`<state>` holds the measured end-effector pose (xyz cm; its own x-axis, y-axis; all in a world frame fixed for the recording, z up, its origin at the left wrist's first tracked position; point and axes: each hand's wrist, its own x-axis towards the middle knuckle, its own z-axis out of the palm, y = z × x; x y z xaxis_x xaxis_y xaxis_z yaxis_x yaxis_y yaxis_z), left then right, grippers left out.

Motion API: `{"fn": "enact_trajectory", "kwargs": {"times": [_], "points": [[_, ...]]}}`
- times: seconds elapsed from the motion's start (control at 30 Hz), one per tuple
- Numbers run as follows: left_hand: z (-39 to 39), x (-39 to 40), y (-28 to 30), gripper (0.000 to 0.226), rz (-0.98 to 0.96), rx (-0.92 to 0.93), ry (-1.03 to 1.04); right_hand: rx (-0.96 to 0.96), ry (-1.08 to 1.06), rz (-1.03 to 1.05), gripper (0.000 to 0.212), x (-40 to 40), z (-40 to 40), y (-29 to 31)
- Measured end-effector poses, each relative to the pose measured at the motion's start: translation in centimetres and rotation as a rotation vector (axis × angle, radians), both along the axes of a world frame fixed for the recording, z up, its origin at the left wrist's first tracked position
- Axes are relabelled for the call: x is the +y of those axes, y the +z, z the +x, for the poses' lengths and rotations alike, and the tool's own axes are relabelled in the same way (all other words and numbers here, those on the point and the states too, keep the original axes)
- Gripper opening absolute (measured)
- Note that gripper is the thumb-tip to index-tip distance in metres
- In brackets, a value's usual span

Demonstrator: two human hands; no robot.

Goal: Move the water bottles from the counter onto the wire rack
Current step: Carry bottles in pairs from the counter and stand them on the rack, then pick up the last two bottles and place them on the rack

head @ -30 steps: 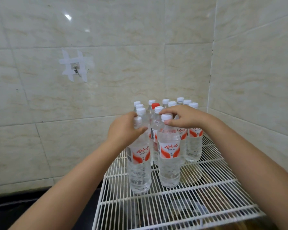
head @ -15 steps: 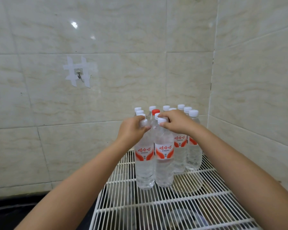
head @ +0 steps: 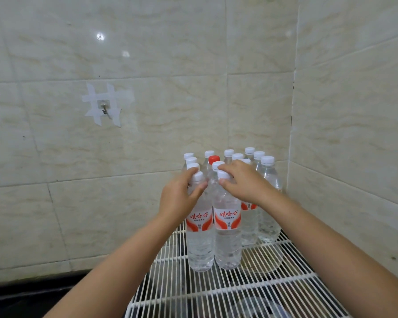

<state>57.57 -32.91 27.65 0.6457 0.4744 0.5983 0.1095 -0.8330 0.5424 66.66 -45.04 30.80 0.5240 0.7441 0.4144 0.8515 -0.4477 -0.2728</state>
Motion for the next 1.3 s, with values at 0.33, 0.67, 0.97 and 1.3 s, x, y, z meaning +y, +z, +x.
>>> {"fn": "enact_trajectory", "kwargs": {"times": [0.33,0.67,0.97,1.3], "points": [[-8.9,4.1,0.3,0.037,0.112,0.113,0.358,-0.274,0.226,0.032,0.047,5.4,-6.0,-0.5],[-34.8,7.0,-5.0,0.052,0.146,0.608,1.042,-0.226,0.792,0.029,0.045,18.3,-28.3,-6.0],[-63.1,8.3,-10.8,0.046,-0.084,0.892,1.388,-0.206,1.108,-0.004,0.048,25.6,-55.0,-11.1],[-84.2,11.0,-13.5,0.037,-0.355,0.921,1.553,-0.027,1.323,-0.06,0.038,32.0,-80.2,-17.6]]}}
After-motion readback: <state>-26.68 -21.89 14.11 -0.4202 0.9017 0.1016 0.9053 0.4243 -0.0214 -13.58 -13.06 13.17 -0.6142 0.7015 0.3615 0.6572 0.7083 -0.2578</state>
